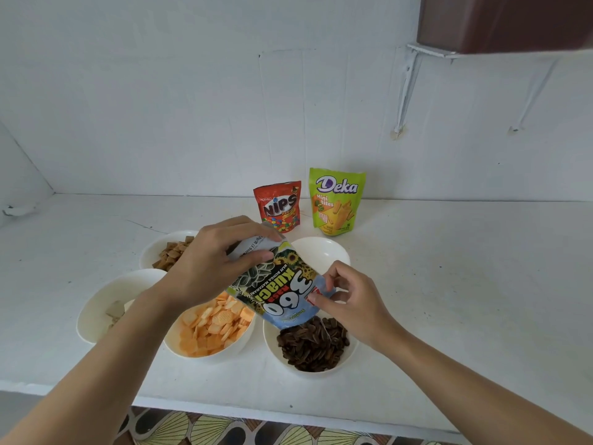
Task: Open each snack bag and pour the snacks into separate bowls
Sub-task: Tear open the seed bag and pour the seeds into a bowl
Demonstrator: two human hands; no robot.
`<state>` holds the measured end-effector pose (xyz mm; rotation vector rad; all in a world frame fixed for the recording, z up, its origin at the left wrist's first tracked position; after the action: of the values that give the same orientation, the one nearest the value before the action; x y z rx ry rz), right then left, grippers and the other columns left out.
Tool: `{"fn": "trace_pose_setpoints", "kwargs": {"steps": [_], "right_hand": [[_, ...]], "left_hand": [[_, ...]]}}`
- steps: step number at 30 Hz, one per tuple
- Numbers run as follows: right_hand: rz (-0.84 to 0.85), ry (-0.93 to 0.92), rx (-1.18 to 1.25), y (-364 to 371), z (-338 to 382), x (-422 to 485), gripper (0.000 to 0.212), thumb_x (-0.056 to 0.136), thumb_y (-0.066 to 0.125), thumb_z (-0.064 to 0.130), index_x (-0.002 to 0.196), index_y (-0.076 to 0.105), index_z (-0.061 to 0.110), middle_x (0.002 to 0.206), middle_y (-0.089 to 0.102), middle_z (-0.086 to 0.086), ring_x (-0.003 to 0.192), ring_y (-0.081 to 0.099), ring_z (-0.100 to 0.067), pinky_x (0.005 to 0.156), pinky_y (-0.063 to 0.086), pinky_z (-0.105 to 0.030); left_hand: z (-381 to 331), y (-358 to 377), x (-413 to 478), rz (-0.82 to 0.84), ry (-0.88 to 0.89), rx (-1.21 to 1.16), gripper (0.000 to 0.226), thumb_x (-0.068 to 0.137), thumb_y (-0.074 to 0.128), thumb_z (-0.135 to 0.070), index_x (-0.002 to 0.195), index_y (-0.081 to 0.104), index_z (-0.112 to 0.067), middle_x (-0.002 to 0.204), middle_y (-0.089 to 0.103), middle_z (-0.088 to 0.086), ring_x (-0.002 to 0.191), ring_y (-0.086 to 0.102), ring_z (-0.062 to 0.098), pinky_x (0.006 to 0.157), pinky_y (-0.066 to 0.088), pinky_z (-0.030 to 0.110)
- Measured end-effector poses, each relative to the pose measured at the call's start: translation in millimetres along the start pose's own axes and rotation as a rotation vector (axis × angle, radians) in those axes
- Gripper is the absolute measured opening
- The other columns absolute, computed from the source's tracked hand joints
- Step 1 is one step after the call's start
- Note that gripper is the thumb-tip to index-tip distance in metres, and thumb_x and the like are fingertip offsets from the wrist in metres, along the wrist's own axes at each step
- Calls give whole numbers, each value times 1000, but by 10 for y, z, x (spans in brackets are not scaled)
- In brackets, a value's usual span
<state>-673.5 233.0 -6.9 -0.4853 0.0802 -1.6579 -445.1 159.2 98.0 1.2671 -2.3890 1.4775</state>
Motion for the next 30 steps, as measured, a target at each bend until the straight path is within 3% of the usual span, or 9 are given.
{"fn": "trace_pose_setpoints", "kwargs": {"steps": [3, 5, 7, 10, 14, 18, 21, 24, 30], "right_hand": [[35, -1, -47, -6, 32, 3, 35, 84, 81, 23, 73, 47, 19, 74, 59, 17, 87, 63, -1, 76, 55, -25], [56, -8, -53, -10, 42, 20, 34, 84, 80, 29, 75, 48, 21, 80, 63, 6, 96, 65, -9, 83, 56, -32], [86, -20, -44, 7, 54, 43, 31, 85, 79, 28, 80, 49, 21, 82, 63, -1, 93, 65, -17, 79, 56, -38], [92, -18, -58, 17, 70, 56, 29, 85, 79, 23, 81, 51, 24, 81, 61, 9, 85, 63, -10, 70, 53, -30], [48, -12, -29, -3, 49, 36, 28, 86, 78, 22, 82, 50, 20, 82, 62, 0, 87, 66, -24, 75, 55, -42], [46, -16, -42, 22, 59, 4, 27, 88, 76, 19, 83, 49, 23, 83, 66, 4, 86, 69, -17, 75, 58, -39], [70, -13, -44, 27, 76, 3, 27, 89, 74, 18, 84, 49, 24, 87, 66, 3, 93, 69, -20, 79, 59, -46], [35, -29, -49, 17, 84, -10, 27, 89, 74, 16, 84, 49, 24, 83, 65, 8, 86, 69, -14, 71, 57, -36], [26, -21, -65, -63, 102, 12, 30, 92, 69, 7, 83, 47, 25, 82, 64, 4, 86, 70, -16, 75, 56, -51]], "left_hand": [[-4, 14, 4, 11, 18, 21, 25, 94, 67, -25, 118, 70, -25, 116, 66, -15, 112, 64, 10, 78, 59, 24], [-8, 50, -1, 16, 18, 21, 24, 94, 67, -25, 118, 70, -24, 117, 66, -16, 112, 64, 7, 75, 59, 19], [-25, 71, -6, -5, 19, 35, 24, 94, 69, -23, 118, 69, -23, 116, 66, -16, 110, 63, 3, 74, 57, 14], [-76, 75, 4, -23, 46, 74, 25, 93, 69, -27, 117, 69, -23, 117, 67, -16, 109, 63, -2, 76, 55, 12], [-121, 76, 24, -27, 50, 63, 24, 92, 70, -24, 116, 69, -23, 116, 67, -16, 109, 63, 0, 78, 53, 11], [-124, 66, 3, -36, 28, 43, 23, 92, 71, -22, 115, 69, -23, 114, 67, -18, 107, 63, -2, 74, 53, 9], [-124, 54, -14, -34, 17, 39, 23, 92, 70, -24, 115, 69, -24, 114, 66, -19, 106, 63, -3, 73, 53, 9], [-123, 51, -12, -26, 2, 13, 24, 92, 70, -25, 116, 68, -25, 115, 65, -19, 107, 64, -1, 71, 53, 9], [-145, 28, -17, 71, 17, 105, 30, 99, 54, -38, 128, 57, -35, 120, 62, -15, 108, 63, 5, 72, 58, 18]]}}
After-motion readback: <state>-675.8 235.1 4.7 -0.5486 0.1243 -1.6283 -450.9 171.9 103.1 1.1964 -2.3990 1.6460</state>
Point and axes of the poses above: each hand's wrist, its own x-axis towards the middle knuckle, its own y-axis out of the palm, z = x × y, the point moved 2 cm from there along x, towards the middle knuckle
